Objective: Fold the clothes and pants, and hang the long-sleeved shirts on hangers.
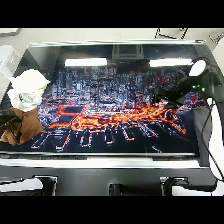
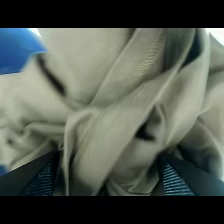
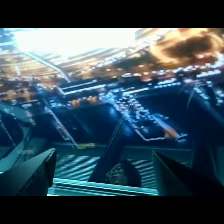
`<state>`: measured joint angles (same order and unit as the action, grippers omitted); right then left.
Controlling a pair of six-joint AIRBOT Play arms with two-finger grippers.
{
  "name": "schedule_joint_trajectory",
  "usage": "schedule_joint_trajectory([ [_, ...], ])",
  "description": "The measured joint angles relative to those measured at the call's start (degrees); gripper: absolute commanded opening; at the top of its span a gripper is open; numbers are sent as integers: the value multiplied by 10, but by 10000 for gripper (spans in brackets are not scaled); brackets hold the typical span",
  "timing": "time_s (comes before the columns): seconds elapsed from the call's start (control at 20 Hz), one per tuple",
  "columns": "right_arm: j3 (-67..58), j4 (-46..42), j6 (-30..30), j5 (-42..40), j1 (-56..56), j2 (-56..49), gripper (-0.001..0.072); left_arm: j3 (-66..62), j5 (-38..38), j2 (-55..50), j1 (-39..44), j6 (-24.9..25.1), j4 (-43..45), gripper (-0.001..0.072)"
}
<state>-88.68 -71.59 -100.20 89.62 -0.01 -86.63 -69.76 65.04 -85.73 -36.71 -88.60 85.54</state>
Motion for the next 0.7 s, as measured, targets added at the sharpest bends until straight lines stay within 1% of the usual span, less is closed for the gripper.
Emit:
schedule_joint_trajectory([
  [0.05,0,-3,-5,-2,11,0,700,1,-2,-9,-1,4,-7,595],
  [0.1,0,-7,-9,-4,23,0,700,1,-1,-17,-2,10,-13,300],
  [0.15,0,-12,-10,-5,35,0,700,2,3,-23,-3,13,-16,103],
  [0.2,0,-19,-15,-7,48,0,700,2,16,-27,-5,17,-20,46],
  [0.25,0,-26,-15,-7,59,0,700,1,30,-29,-5,23,-23,32],
  [0.35,0,-46,-17,-7,75,0,700,-9,66,-16,-7,32,-31,27],
  [0.45,0,-70,-16,-2,83,0,700,-34,70,23,-7,33,-48,27],
  [0.5,0,-87,-14,4,85,0,700,-50,65,51,-7,27,-62,26],
  [0.6,0,-123,-9,12,88,2,698,-80,31,125,1,19,-103,26],
  [0.7,0,-153,-1,23,90,4,698,-98,-12,213,28,13,-147,26],
])
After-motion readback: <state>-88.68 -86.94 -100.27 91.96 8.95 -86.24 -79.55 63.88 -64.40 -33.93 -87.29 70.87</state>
